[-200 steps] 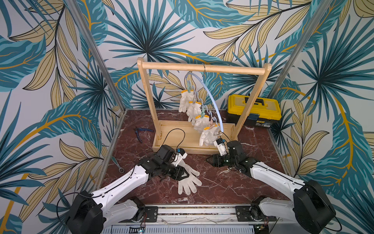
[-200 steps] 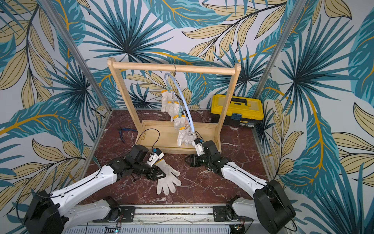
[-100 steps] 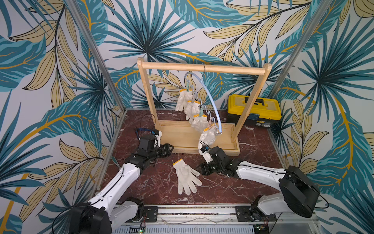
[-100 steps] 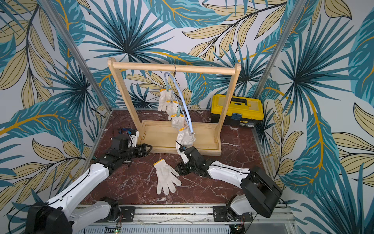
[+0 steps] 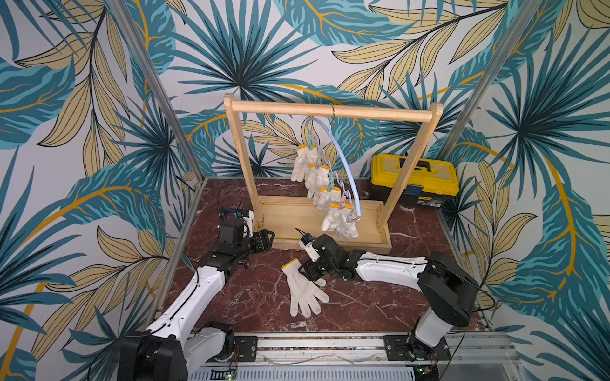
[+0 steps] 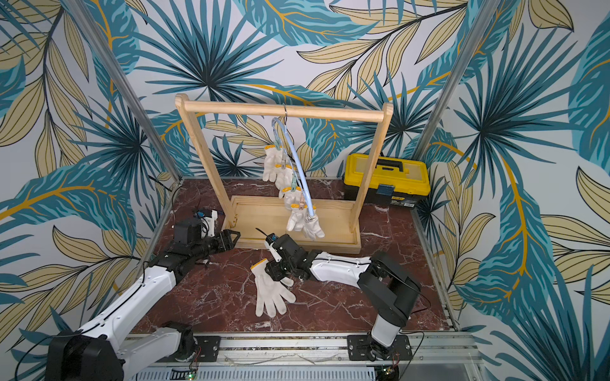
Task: Clip the gloves onto a hanger to dry
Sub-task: Pick up the glove from the center of the board.
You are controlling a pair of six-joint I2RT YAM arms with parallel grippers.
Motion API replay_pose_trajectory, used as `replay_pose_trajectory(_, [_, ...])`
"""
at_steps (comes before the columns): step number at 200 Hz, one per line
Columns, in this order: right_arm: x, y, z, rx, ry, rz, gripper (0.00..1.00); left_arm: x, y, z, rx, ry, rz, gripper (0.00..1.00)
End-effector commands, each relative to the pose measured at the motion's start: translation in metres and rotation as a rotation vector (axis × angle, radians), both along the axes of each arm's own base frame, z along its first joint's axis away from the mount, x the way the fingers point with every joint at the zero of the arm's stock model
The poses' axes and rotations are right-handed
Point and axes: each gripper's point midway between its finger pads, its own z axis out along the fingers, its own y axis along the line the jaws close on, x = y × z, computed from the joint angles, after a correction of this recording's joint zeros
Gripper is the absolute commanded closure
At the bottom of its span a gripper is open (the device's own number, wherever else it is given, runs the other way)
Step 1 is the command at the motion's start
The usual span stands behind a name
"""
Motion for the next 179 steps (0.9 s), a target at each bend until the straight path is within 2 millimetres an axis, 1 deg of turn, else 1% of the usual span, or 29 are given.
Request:
replay_pose_trajectory(1, [-0.008, -0.014, -0.026, -0.145, 0.014, 0.025, 0.5, -0.004, 0.006, 0.001, 0.012, -0.028, 0.008, 0.3])
replay_pose_trajectory(40, [-0.018, -0.024, -0.042, -0.221, 0.045, 0.05, 0.52, -0.012, 0.006, 0.001, 0.018, -0.01, -0.007, 0.3])
replay_pose_trajectory(48, [-0.019, -0.023, -0.043, -0.226, 0.044, 0.062, 0.52, -0.014, 0.006, -0.001, 0.018, -0.008, -0.007, 0.3])
replay_pose_trajectory(51, [-0.023, -0.027, -0.047, -0.251, 0.062, 0.068, 0.52, -0.015, 0.006, -0.002, 0.018, -0.006, -0.006, 0.3])
replay_pose_trajectory(60, [-0.025, -0.029, -0.05, -0.27, 0.068, 0.081, 0.53, -0.018, 0.006, -0.005, 0.016, -0.002, -0.006, 0.3])
replay_pose_trajectory(95, [-0.027, -0.021, -0.056, -0.284, 0.064, 0.124, 0.56, -0.025, 0.007, -0.015, 0.011, 0.021, 0.0, 0.3])
replay_pose_trajectory(102, [-0.027, -0.019, -0.058, -0.29, 0.064, 0.13, 0.59, -0.026, 0.007, -0.017, 0.007, 0.027, 0.001, 0.3])
replay_pose_trajectory(127, [-0.027, -0.018, -0.058, -0.311, 0.062, 0.144, 0.83, -0.031, 0.003, -0.024, -0.013, 0.05, -0.021, 0.3])
replay_pose_trajectory(135, [-0.028, -0.018, -0.054, -0.303, 0.059, 0.146, 0.89, -0.032, 0.0, -0.025, -0.021, 0.057, -0.037, 0.3])
replay_pose_trajectory(148, [-0.031, -0.016, -0.04, -0.258, 0.044, 0.153, 0.96, -0.035, -0.005, -0.027, -0.038, 0.069, -0.064, 0.3])
replay_pose_trajectory(159, [-0.034, -0.014, -0.022, -0.203, 0.022, 0.164, 1.0, -0.038, -0.01, -0.027, -0.059, 0.075, -0.094, 0.3])
replay_pose_trajectory(179, [-0.041, -0.012, 0.023, -0.099, -0.029, 0.184, 1.0, -0.044, -0.031, -0.013, -0.139, 0.035, -0.219, 0.3])
